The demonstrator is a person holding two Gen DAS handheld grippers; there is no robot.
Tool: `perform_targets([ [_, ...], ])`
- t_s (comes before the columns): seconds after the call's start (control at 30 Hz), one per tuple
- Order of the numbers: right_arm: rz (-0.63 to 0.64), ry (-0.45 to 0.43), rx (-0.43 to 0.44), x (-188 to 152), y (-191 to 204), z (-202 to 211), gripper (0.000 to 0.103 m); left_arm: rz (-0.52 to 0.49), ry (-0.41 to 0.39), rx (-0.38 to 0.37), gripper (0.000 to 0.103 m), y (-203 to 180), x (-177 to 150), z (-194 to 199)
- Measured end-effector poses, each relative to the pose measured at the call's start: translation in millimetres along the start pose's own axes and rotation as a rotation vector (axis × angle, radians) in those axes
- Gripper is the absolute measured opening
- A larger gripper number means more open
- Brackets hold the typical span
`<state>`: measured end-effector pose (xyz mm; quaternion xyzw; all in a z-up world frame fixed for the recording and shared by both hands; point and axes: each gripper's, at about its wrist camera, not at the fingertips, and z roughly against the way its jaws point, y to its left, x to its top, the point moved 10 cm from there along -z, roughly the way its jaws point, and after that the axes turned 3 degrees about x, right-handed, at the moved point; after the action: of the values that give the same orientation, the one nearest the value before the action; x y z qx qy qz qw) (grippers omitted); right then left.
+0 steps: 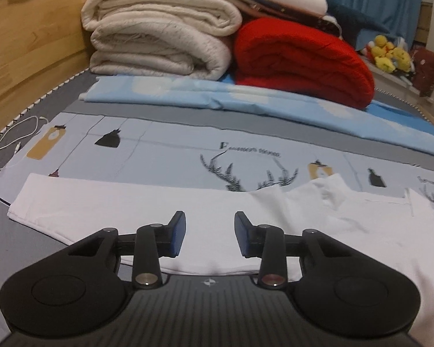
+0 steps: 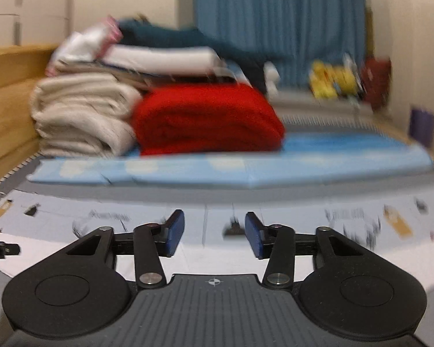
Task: Fold small clothes
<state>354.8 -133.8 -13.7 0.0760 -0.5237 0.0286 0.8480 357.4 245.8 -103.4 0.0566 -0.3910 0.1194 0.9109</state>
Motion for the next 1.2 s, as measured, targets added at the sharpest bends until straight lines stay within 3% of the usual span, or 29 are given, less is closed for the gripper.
perform_targets([
  [0.1, -0.041, 0.037, 0.045, 1, -1, -11, 0.03, 0.046, 0.033, 0.014, 0.041, 15, -2, -18],
  [0.27, 0.028, -0.022, 0.065, 17, -2, -7, 0.023, 0.181, 0.101, 0.093, 0.047, 65, -3, -51],
  [0.33, 0.028, -0.015, 0.06, 18, -7, -11, 0.023, 0.246, 0.123, 0.133, 0.065, 90, -3, -63],
  [0.4, 0.015, 0.007, 0.057, 16, -13, -16, 0.023, 0.31, 0.142, 0.187, 0.071, 118, -5, -72],
  [0.6, -0.015, 0.087, 0.053, 4, -20, -35, 0.023, 0.495, 0.191, 0.331, 0.071, 193, -21, -92],
  [0.77, -0.001, 0.133, 0.057, -7, -15, -49, 0.023, 0.596, 0.241, 0.355, 0.069, 215, -37, -103],
  [0.8, -0.002, 0.143, 0.059, -9, -14, -52, 0.023, 0.601, 0.249, 0.36, 0.065, 215, -40, -103],
  [0.87, 0.001, 0.155, 0.067, -11, -12, -55, 0.023, 0.567, 0.242, 0.389, 0.044, 213, -37, -102],
  [0.9, 0.003, 0.159, 0.071, -12, -10, -56, 0.023, 0.544, 0.237, 0.394, 0.018, 210, -34, -102],
  [0.93, 0.004, 0.162, 0.075, -13, -9, -56, 0.023, 0.53, 0.232, 0.389, 0.007, 205, -31, -101],
  [1.07, 0.026, 0.185, 0.093, -20, -3, -57, 0.023, 0.468, 0.171, 0.361, 0.004, 179, -8, -85],
  [1.2, 0.033, 0.183, 0.113, -17, 4, -47, 0.015, 0.415, 0.078, 0.257, 0.004, 136, 25, -54],
])
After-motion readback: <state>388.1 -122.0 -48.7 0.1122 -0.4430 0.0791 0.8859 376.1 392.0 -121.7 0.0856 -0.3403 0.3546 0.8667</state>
